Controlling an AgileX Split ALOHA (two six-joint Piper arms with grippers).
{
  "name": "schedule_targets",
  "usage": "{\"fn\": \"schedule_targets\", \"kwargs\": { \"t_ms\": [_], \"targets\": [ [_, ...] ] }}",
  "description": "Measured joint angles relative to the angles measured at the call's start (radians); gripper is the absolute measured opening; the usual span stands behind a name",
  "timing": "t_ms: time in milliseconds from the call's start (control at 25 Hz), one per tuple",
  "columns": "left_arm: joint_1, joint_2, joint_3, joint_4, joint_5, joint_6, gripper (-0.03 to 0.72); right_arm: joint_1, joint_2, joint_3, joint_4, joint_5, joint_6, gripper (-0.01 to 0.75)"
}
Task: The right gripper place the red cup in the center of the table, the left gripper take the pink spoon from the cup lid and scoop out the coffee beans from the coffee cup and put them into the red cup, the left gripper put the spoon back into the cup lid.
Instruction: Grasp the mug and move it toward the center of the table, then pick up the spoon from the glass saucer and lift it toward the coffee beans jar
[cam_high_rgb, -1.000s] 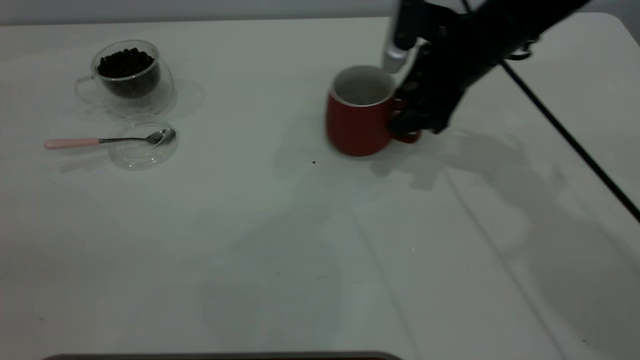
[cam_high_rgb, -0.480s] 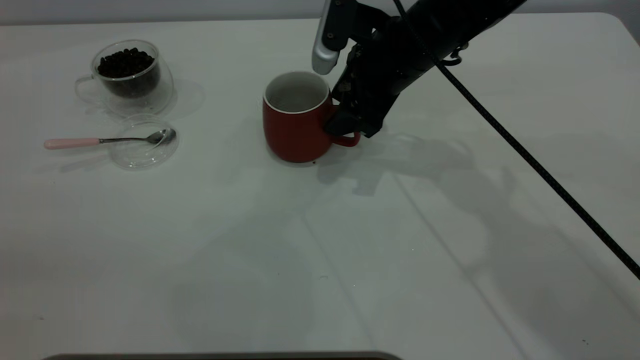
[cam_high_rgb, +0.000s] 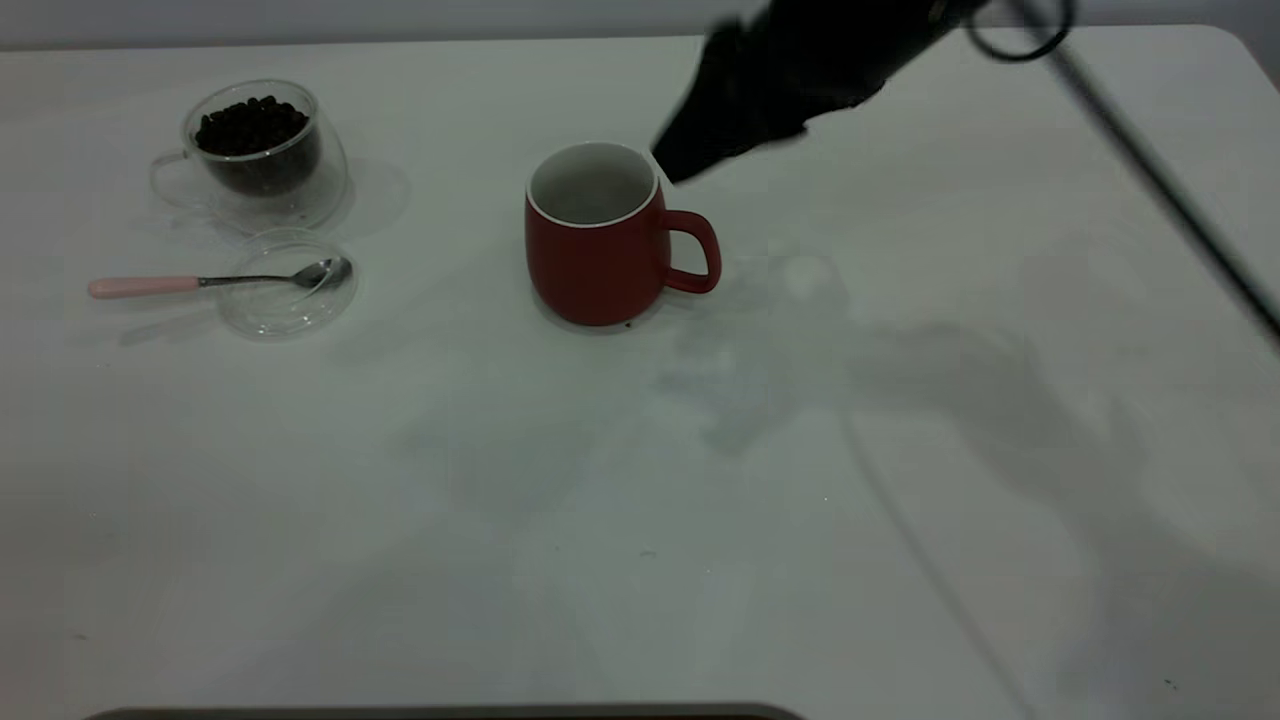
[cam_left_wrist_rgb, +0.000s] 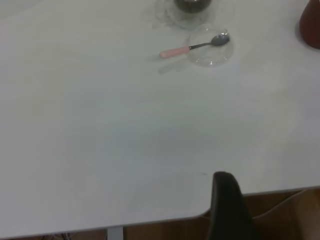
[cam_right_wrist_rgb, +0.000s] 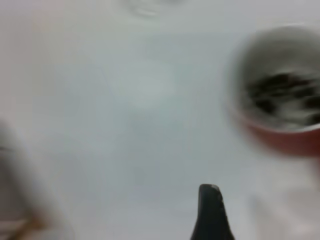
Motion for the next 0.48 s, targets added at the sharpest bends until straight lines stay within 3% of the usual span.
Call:
{"fn": "schedule_targets", "kwargs": {
  "t_ms": [120, 360, 480],
  "targets": [
    [0.0, 0.0, 0.0, 0.0, 0.0, 0.0, 0.498, 0.001, -0.176, 0.108, -0.243, 0.149, 0.259, 0.583],
    [0.0, 0.0, 0.0, 0.0, 0.0, 0.0, 0.498, -0.006, -0.504, 0.405, -0.845, 0.229, 0.89, 0.583],
    [0.0, 0.0, 0.0, 0.0, 0.0, 0.0, 0.498, -0.024, -0.671, 0.521, -1.032, 0.326, 1.166, 0.583]
  ]
}}
